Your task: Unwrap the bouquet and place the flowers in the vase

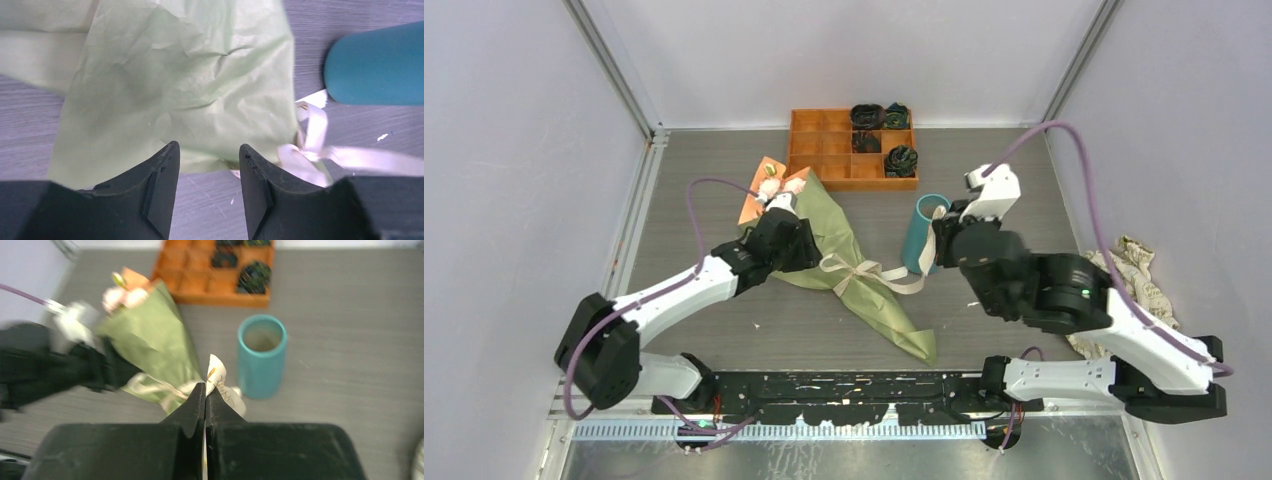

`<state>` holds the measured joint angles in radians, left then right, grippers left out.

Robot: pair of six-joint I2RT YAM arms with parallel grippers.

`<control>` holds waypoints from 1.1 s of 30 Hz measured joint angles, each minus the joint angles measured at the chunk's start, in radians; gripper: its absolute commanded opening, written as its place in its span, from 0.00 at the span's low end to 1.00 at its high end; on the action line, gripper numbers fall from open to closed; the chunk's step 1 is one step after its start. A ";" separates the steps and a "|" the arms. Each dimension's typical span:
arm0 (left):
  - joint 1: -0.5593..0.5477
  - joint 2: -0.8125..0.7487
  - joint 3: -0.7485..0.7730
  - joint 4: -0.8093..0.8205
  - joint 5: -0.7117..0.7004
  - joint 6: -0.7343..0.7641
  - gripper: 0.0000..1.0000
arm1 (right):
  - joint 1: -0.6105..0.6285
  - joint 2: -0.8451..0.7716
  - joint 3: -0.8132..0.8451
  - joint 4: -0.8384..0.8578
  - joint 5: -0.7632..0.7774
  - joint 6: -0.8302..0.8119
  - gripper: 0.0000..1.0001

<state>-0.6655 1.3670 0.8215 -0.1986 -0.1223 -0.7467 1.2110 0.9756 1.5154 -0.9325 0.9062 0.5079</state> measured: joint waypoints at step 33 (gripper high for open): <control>-0.260 0.531 0.692 -0.328 0.034 0.472 0.63 | 0.005 -0.378 -0.466 -0.288 0.014 0.529 0.01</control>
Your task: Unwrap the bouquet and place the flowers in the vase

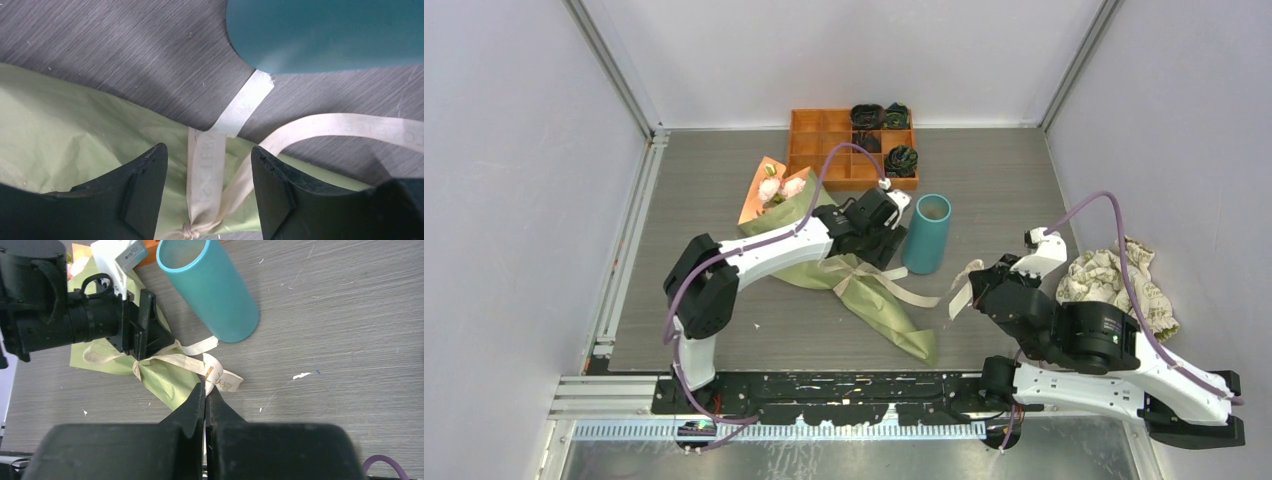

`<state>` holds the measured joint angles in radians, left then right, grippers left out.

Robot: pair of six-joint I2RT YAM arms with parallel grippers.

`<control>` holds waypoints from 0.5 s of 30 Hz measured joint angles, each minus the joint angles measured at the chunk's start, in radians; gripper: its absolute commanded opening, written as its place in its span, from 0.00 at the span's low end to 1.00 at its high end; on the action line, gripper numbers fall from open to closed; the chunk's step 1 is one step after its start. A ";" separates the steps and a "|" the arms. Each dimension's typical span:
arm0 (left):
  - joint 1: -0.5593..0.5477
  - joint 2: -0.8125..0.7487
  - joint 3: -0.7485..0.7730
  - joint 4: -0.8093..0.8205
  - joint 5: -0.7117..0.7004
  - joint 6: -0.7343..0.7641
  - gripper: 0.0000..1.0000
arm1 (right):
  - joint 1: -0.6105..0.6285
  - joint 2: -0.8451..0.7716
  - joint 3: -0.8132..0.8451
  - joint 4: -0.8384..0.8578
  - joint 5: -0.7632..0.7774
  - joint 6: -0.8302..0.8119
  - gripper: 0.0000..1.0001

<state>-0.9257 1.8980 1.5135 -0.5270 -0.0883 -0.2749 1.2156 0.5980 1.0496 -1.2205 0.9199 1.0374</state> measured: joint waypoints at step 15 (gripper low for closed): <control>-0.010 0.123 0.053 -0.047 -0.045 0.018 0.36 | 0.000 -0.056 -0.016 0.008 0.004 -0.037 0.01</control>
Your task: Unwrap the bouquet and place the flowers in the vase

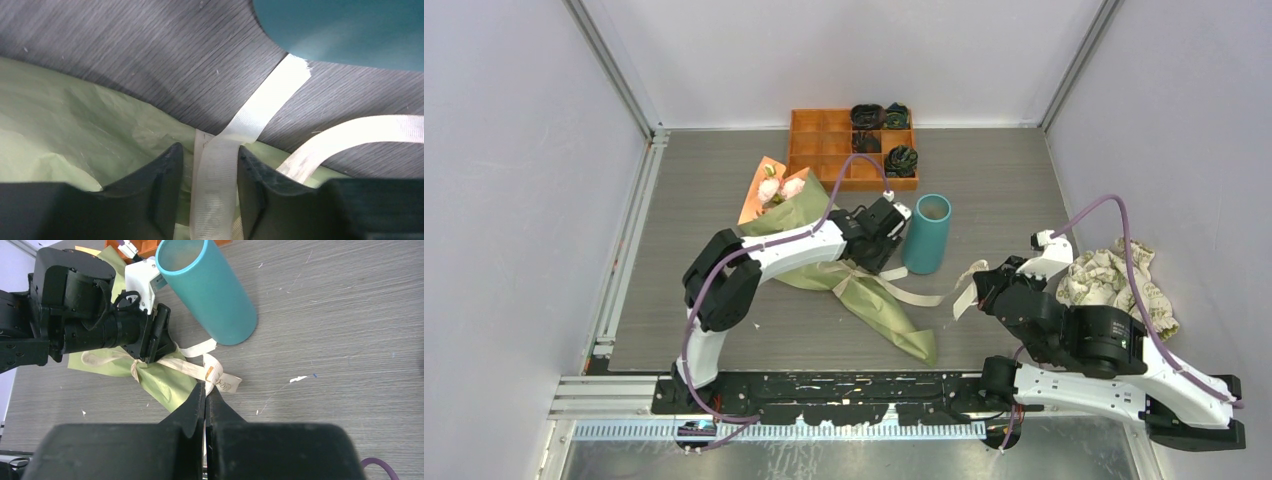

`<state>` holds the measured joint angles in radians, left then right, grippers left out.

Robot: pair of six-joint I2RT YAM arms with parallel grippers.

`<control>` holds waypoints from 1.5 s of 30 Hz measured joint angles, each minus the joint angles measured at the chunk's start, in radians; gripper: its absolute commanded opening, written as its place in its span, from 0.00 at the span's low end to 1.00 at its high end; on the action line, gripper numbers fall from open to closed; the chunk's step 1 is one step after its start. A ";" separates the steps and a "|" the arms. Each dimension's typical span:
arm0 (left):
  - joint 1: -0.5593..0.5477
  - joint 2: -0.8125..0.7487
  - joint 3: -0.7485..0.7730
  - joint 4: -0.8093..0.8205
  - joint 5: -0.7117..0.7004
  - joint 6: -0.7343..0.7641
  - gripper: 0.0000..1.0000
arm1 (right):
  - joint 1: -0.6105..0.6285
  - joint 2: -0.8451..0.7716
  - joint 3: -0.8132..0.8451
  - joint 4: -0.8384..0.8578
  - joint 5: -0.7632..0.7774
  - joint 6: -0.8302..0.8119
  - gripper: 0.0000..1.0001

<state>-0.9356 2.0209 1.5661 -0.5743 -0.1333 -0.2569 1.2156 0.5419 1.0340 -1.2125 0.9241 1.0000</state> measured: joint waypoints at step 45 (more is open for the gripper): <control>0.022 -1.326 -0.280 -0.400 -0.720 -0.340 0.04 | 0.000 0.460 -0.010 0.275 -0.009 -0.169 0.52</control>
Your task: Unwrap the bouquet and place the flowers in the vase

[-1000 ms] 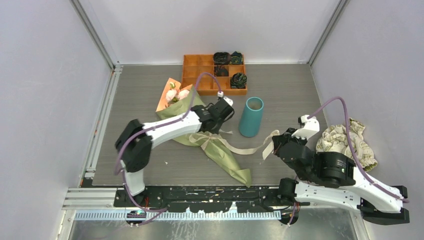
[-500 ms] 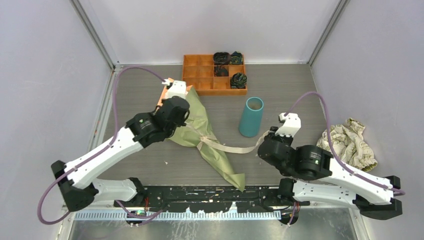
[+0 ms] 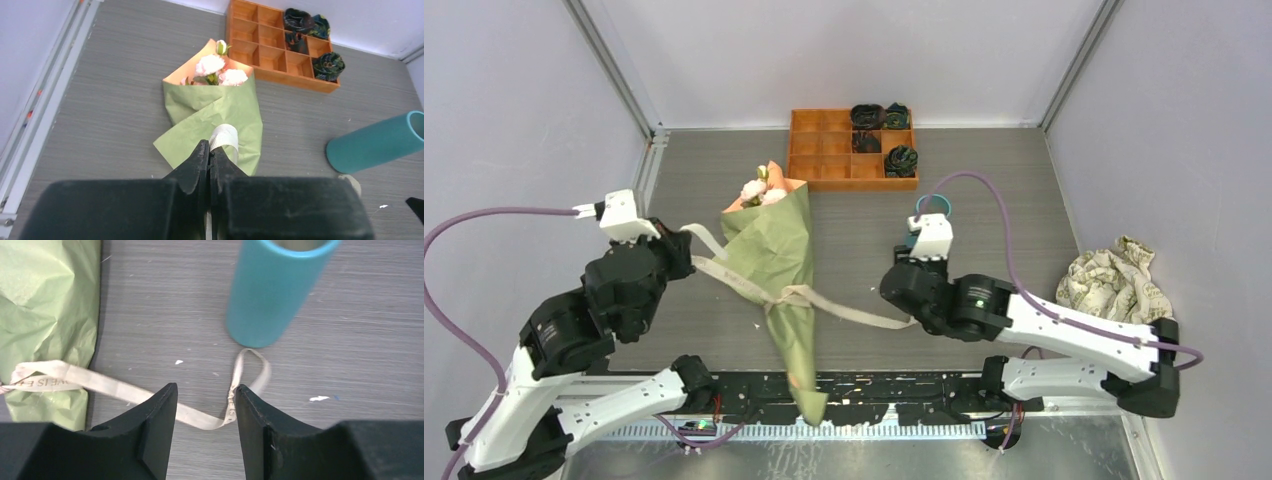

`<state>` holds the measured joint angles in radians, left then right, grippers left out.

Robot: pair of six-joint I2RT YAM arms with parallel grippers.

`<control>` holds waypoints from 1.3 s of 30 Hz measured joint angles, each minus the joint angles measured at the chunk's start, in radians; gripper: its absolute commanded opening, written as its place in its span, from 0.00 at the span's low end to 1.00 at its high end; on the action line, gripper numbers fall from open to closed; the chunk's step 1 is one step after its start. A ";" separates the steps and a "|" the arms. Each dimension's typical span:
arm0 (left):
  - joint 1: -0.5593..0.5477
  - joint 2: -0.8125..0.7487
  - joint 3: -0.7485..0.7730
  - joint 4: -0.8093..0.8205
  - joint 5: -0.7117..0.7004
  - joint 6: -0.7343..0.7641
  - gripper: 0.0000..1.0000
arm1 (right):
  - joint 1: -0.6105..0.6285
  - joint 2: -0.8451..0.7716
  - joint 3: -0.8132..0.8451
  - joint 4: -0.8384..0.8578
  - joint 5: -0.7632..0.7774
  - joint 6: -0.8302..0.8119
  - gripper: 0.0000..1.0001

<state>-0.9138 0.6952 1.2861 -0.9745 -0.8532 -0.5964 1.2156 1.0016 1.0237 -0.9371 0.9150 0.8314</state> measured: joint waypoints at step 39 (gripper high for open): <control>0.001 -0.249 -0.420 -0.049 0.231 -0.163 0.68 | -0.075 0.801 0.198 0.681 -0.783 -0.069 0.51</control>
<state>-0.9131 0.4465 0.8665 -1.0233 -0.6224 -0.7593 1.1408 1.8030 1.2217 -0.2562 0.1322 0.7628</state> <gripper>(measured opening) 0.676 0.526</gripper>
